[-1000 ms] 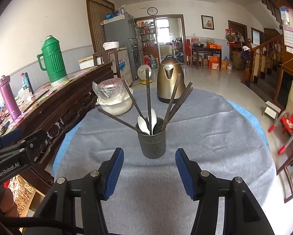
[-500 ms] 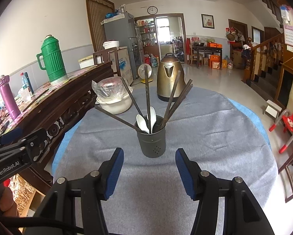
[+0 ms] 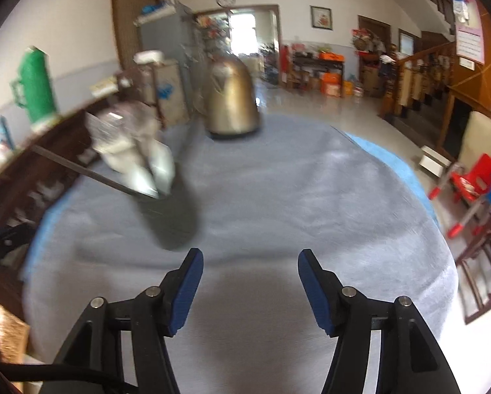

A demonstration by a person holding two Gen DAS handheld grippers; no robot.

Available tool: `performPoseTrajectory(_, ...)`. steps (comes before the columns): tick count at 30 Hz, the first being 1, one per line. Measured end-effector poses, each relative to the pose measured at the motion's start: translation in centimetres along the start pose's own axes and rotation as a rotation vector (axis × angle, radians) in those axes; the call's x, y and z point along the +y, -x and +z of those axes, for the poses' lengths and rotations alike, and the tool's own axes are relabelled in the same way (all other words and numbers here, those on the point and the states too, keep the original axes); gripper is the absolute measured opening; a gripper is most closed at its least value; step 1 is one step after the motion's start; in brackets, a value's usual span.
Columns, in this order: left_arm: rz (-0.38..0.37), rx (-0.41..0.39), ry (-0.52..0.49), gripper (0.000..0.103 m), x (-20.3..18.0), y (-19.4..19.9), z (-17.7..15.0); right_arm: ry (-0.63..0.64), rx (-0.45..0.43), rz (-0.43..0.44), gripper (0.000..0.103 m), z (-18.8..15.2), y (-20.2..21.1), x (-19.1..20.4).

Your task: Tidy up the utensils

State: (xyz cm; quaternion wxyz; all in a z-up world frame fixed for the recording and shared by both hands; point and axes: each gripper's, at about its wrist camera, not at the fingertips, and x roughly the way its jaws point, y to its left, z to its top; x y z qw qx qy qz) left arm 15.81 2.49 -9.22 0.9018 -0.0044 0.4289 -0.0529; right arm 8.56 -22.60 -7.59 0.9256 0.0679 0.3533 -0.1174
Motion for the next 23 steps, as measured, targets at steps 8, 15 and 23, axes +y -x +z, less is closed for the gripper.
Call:
performPoseTrajectory(8, 0.084, 0.051, 0.082, 0.089, 1.9, -4.3, -1.0, -0.083, 0.076, -0.068, 0.063, -0.8, -6.1, -4.9)
performPoseTrajectory(15, 0.048, -0.086, 0.025, 0.089, 0.4, 0.3, 0.6, -0.055, 0.036, 0.006, 0.063, -0.1, -4.5, -2.4)
performPoseTrajectory(23, 0.018, -0.156, -0.017, 0.089, -0.2, 5.1, 0.6, 0.009, -0.031, 0.098, 0.063, 0.4, 0.2, 1.7)
